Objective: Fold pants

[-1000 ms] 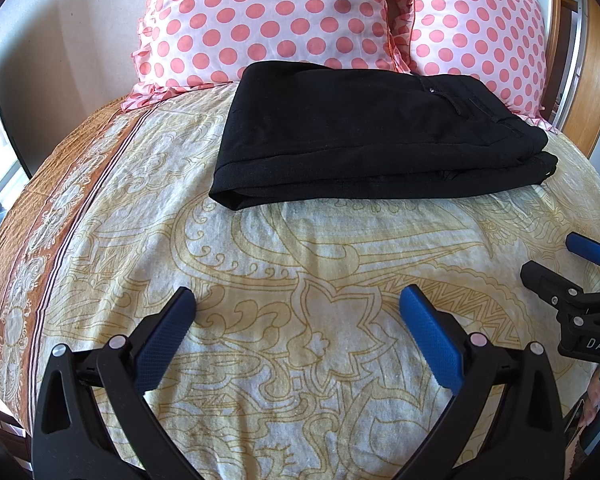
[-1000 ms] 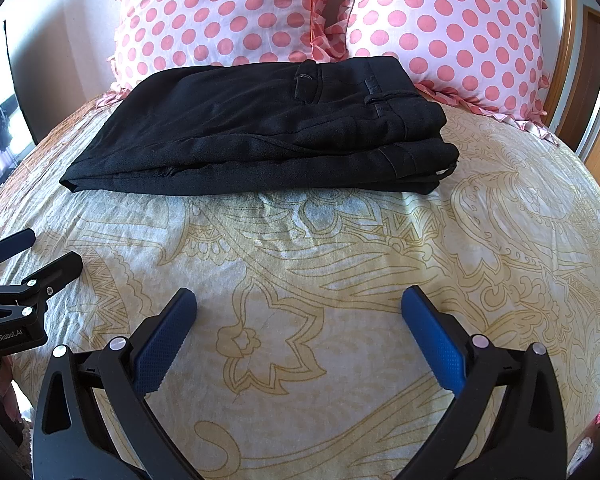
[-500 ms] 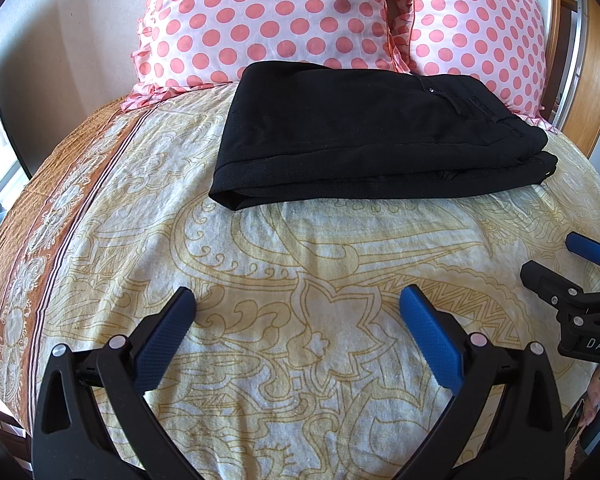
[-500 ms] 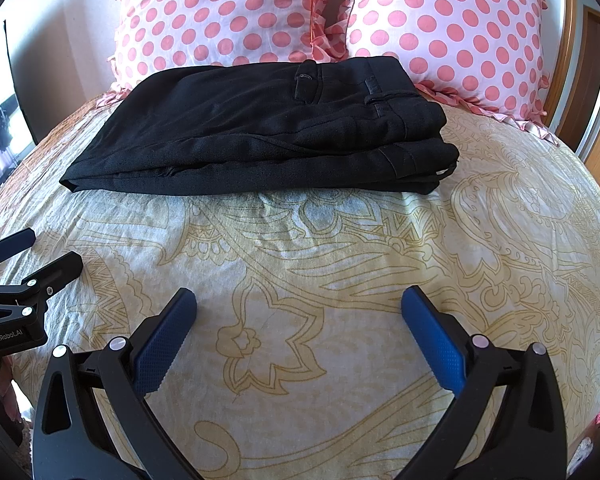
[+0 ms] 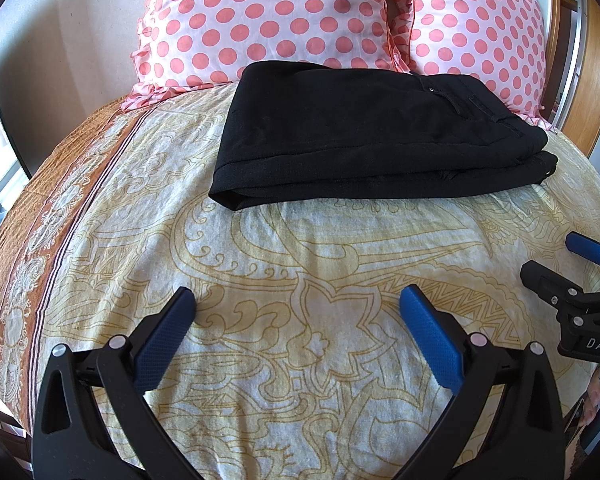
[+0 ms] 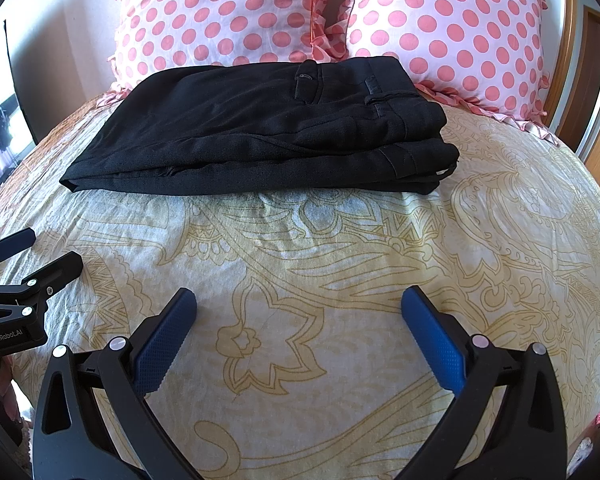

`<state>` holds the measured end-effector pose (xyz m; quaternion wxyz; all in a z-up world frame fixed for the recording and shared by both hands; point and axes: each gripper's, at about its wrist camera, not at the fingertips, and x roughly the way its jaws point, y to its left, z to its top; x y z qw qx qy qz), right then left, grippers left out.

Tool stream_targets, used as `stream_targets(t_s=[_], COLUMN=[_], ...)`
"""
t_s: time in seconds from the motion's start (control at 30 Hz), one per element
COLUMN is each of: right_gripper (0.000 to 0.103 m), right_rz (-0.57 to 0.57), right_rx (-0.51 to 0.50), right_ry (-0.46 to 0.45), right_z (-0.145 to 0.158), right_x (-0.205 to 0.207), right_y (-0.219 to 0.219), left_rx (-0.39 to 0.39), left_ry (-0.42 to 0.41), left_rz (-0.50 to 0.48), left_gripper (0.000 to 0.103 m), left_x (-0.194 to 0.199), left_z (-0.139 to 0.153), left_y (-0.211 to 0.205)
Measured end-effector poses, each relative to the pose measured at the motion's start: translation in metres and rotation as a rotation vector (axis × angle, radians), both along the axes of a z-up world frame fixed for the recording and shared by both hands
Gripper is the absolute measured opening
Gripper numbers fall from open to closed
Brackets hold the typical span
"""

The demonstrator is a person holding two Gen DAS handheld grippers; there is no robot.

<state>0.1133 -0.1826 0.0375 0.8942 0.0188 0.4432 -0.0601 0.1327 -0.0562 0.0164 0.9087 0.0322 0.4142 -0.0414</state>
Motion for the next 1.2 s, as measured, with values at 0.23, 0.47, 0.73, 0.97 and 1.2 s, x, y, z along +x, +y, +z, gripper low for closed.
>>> stream_targets(t_s=[0.23, 0.47, 0.73, 0.97, 1.2], right_gripper=[0.102, 0.102, 0.102, 0.102, 0.102], right_rz=[-0.001, -0.002, -0.002, -0.003, -0.003], right_rx=[0.0, 0.0, 0.0, 0.0, 0.0], right_ry=[0.0, 0.0, -0.001, -0.001, -0.001], right_z=[-0.0001, -0.0001, -0.0001, -0.0001, -0.0001], right_x=[0.0003, 0.0006, 0.0007, 0.0007, 0.0005], right_y=[0.0, 0.0002, 0.0001, 0.0001, 0.0002], left_rx=[0.0, 0.003, 0.005, 0.005, 0.005], left_ry=[0.001, 0.037, 0.059, 0.06, 0.056], left_rz=[-0.012, -0.019, -0.02, -0.02, -0.021], left_gripper=[0.101, 0.101, 0.101, 0.101, 0.101], left_x=[0.0007, 0.0042, 0.006, 0.0064, 0.006], left_z=[0.0001, 0.0012, 0.002, 0.0021, 0.0025], left_y=[-0.0014, -0.001, -0.0011, -0.0008, -0.0008])
